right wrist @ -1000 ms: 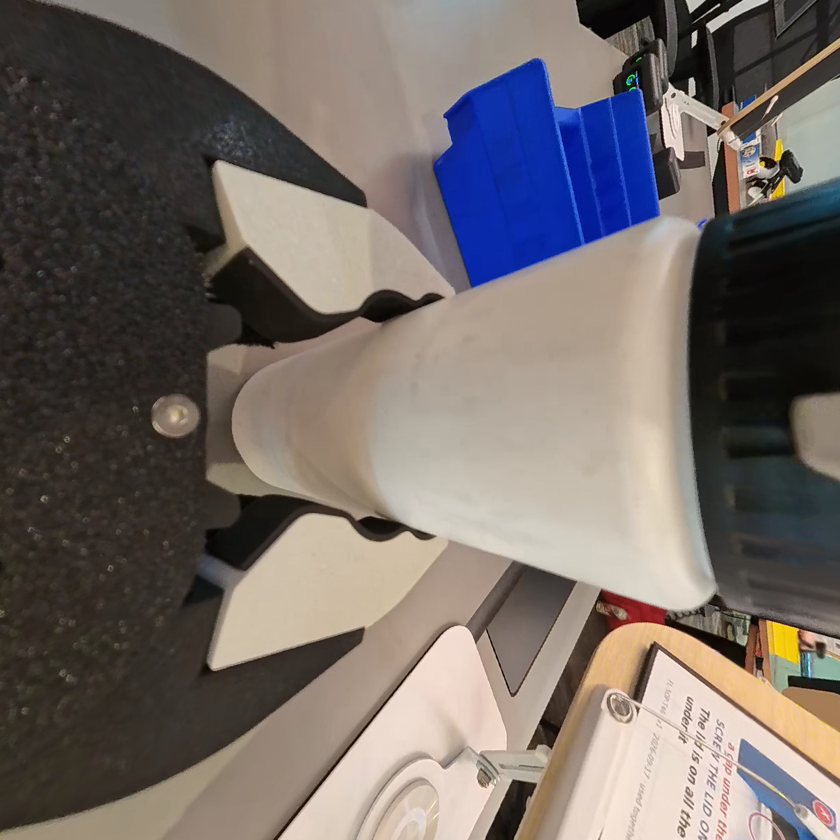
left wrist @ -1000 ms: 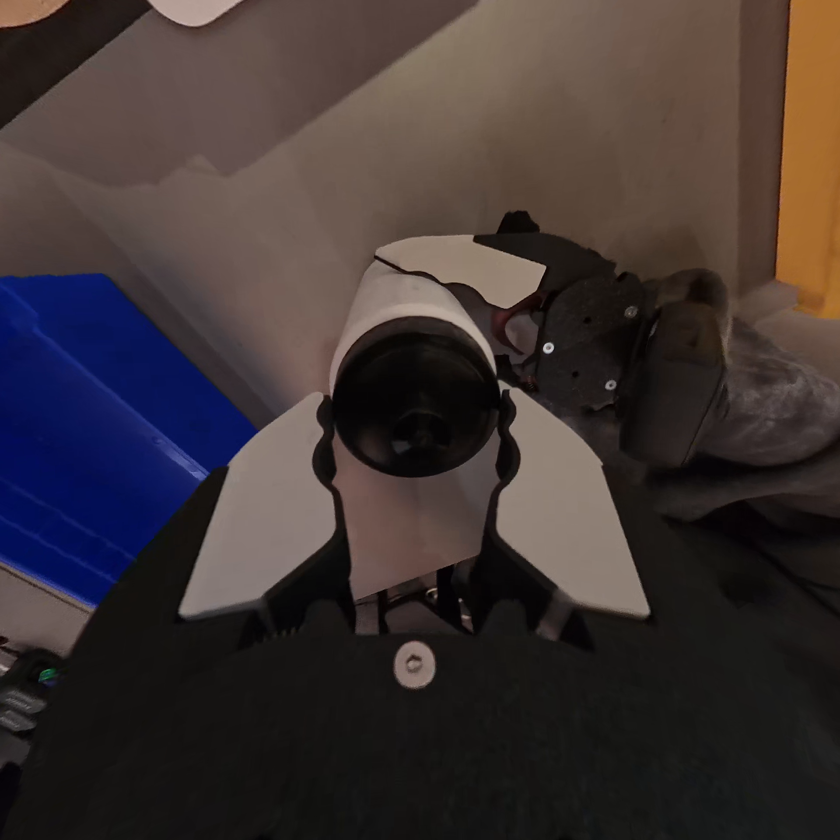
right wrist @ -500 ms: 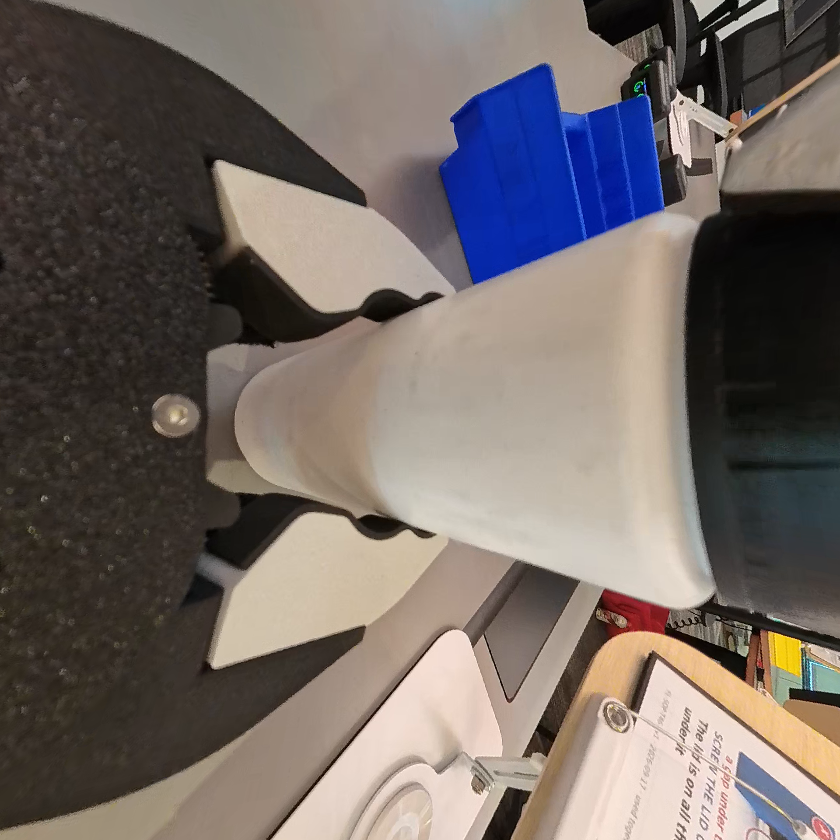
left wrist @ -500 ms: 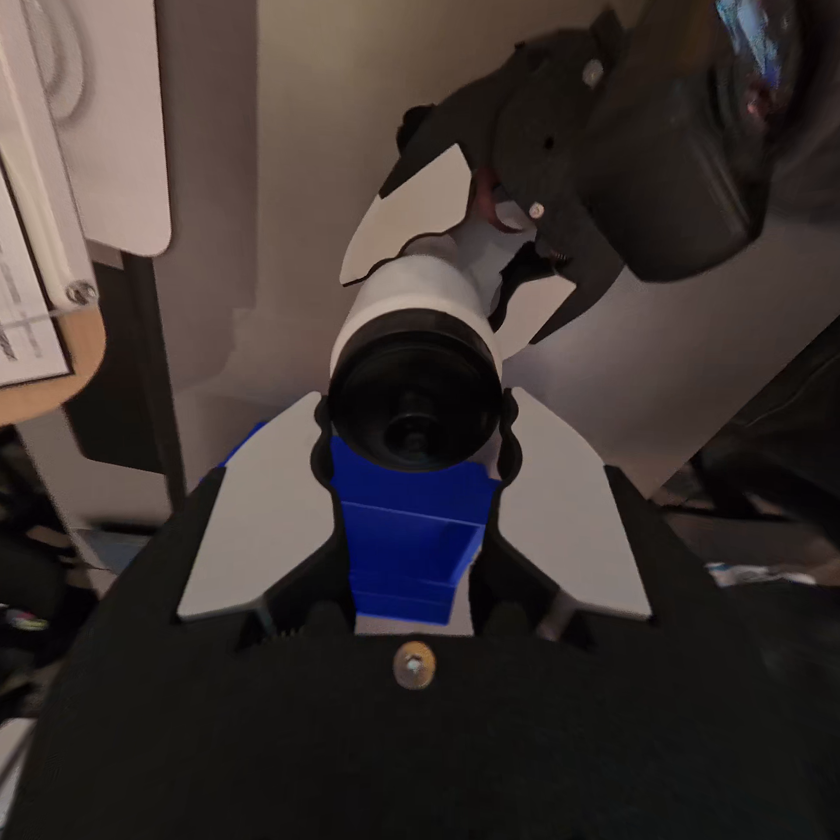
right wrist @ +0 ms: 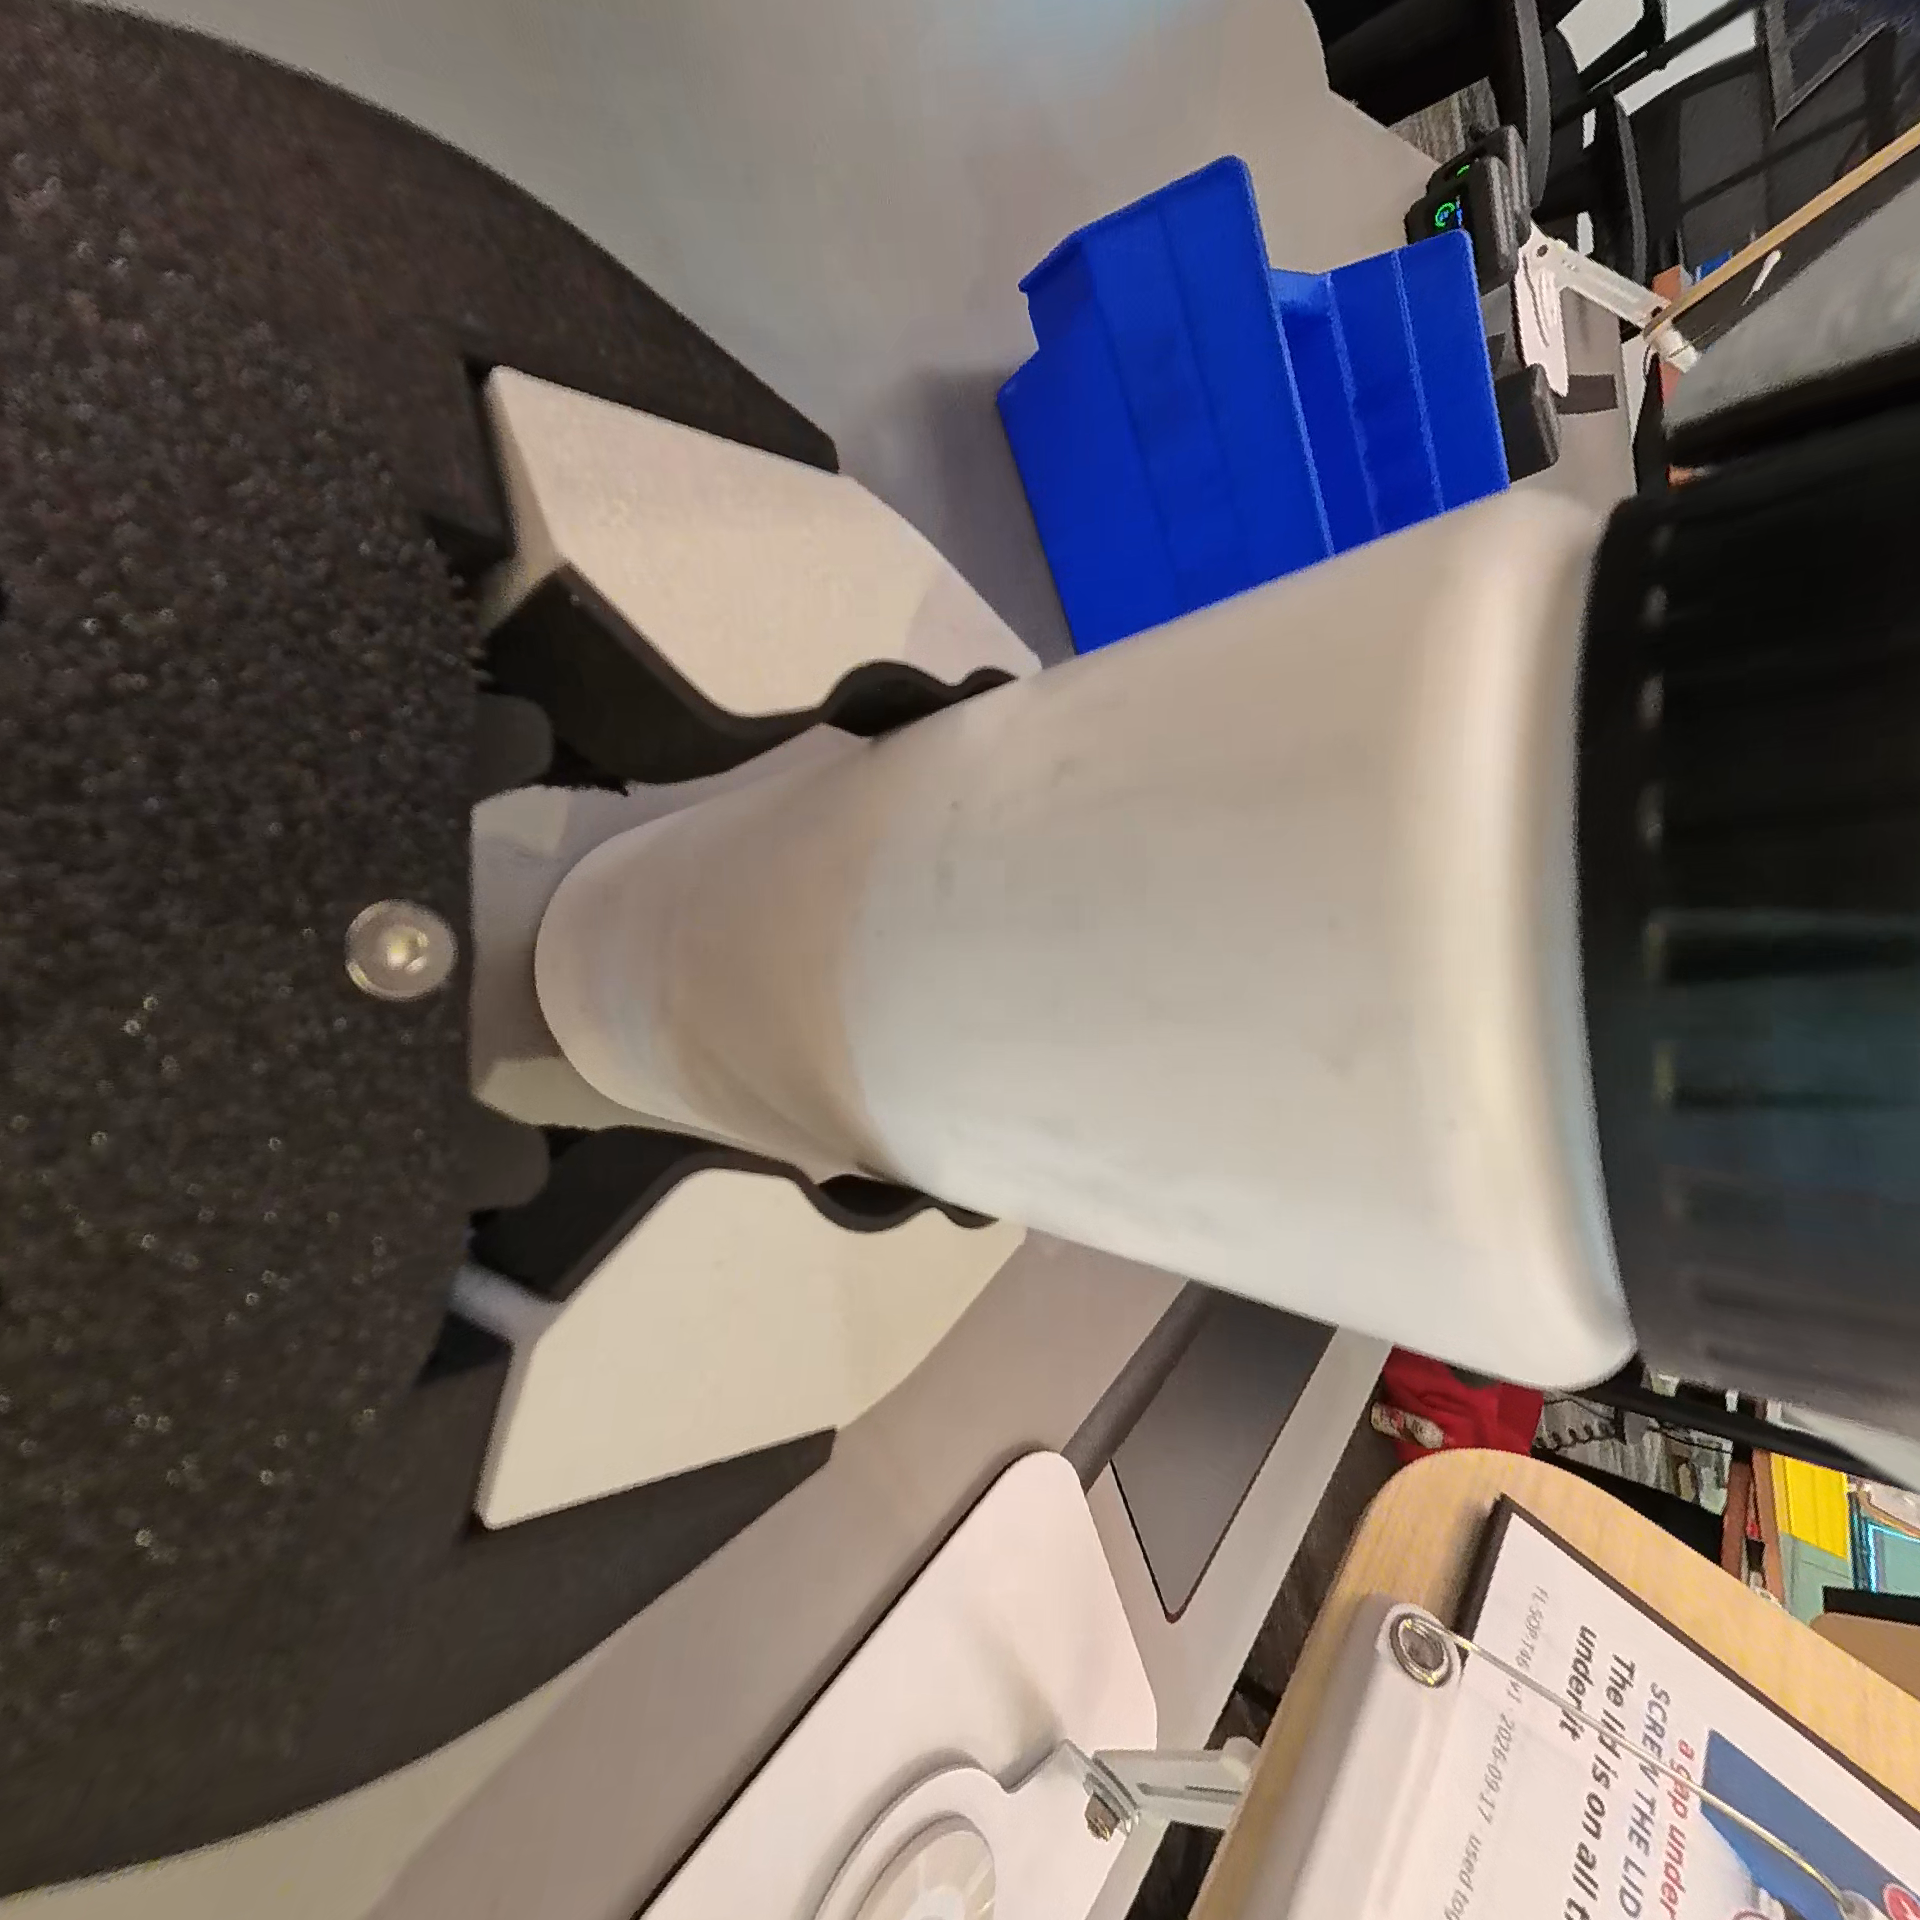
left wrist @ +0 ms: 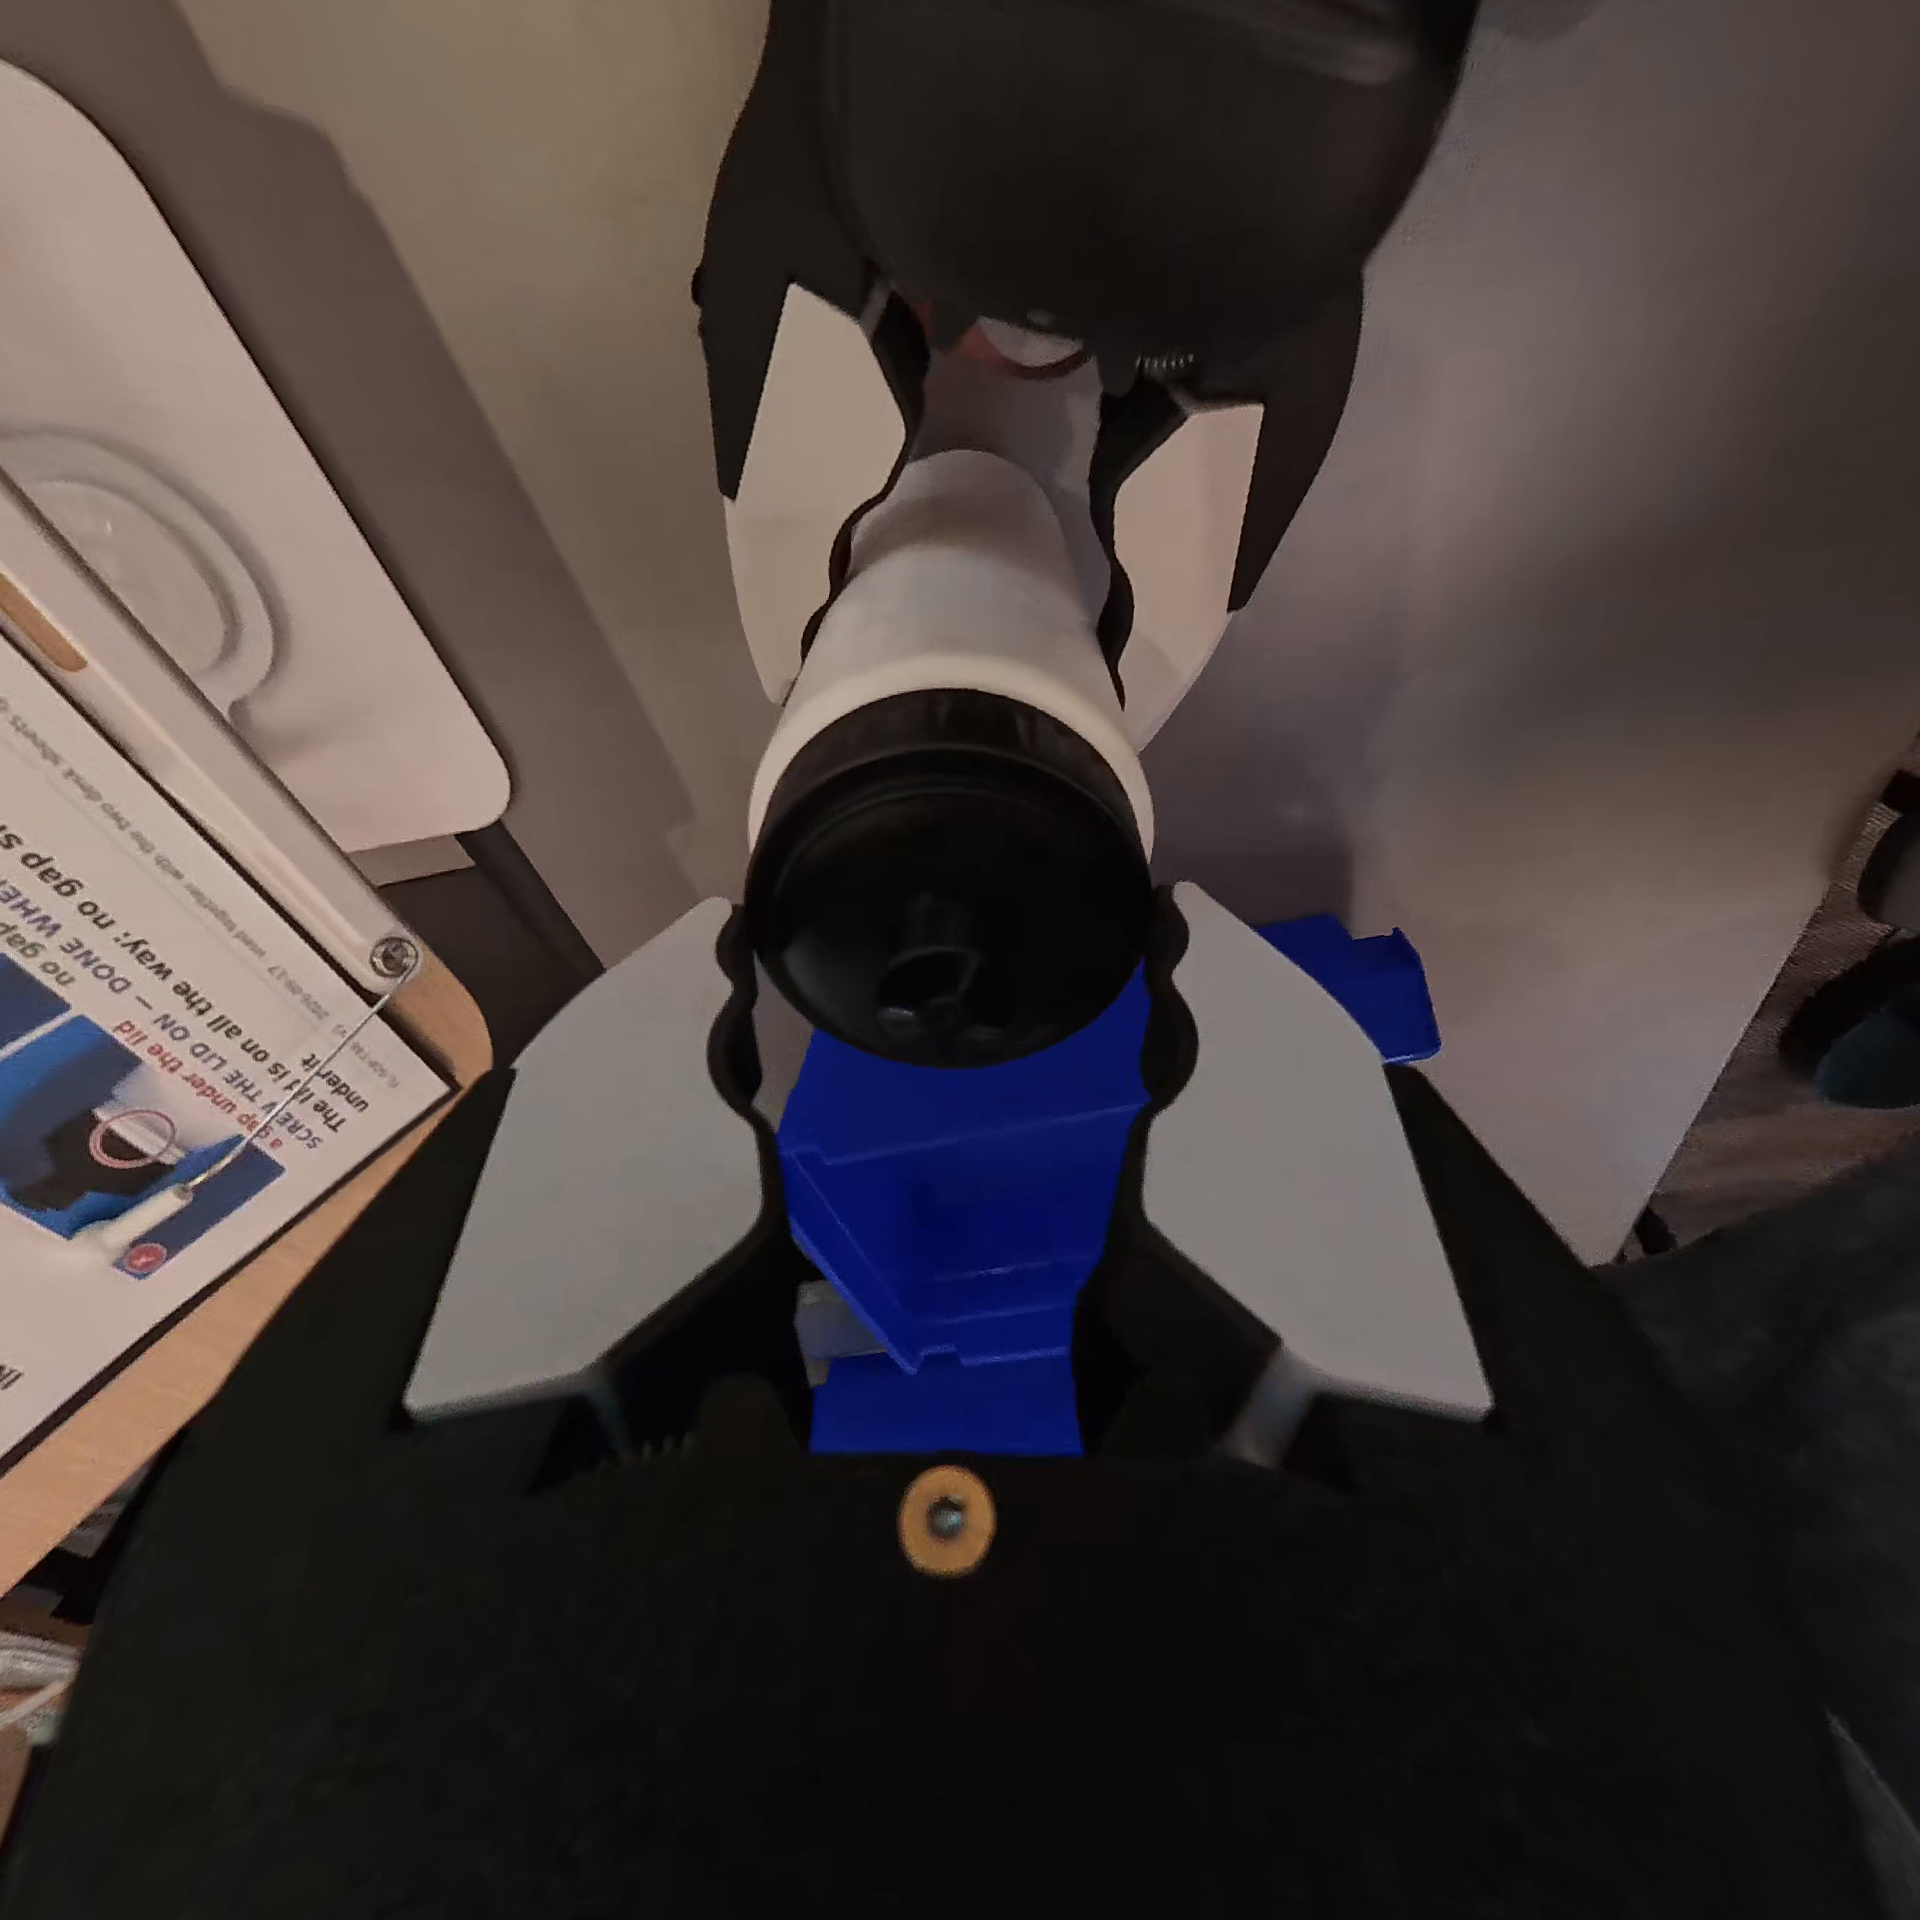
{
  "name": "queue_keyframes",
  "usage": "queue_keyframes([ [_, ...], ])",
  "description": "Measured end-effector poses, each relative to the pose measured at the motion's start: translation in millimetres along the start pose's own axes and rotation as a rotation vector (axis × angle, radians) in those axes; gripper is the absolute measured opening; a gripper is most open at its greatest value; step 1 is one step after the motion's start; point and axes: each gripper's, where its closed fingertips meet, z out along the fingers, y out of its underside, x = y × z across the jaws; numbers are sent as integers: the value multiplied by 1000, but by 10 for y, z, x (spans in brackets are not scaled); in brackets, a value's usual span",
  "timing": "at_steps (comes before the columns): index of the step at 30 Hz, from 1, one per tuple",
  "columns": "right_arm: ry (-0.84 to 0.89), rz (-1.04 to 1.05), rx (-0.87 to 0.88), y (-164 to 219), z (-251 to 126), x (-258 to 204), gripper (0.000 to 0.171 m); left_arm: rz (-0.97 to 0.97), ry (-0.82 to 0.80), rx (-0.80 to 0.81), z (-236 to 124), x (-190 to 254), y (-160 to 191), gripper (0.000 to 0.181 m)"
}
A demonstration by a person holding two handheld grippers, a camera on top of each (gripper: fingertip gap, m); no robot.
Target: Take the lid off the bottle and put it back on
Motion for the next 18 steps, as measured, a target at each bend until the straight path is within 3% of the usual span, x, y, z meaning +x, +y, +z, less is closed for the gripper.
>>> queue_keyframes([
  [7, -6, -13, -1, 3, -5, -16, 86, 46, -14, 13, 6, 27, -8, 73],
  [12, -18, -4, 1, 1, -3, -18, 86, -54, -11, 64, 11, 11, -31, 72],
  [16, 0, 9, 7, -6, 7, -2, 86, -337, -9, 178, -25, -39, -88, 71],
  [18, 12, 12, 3, -6, 12, 2, 86, -566, 10, 266, -109, -97, -120, 83],
])
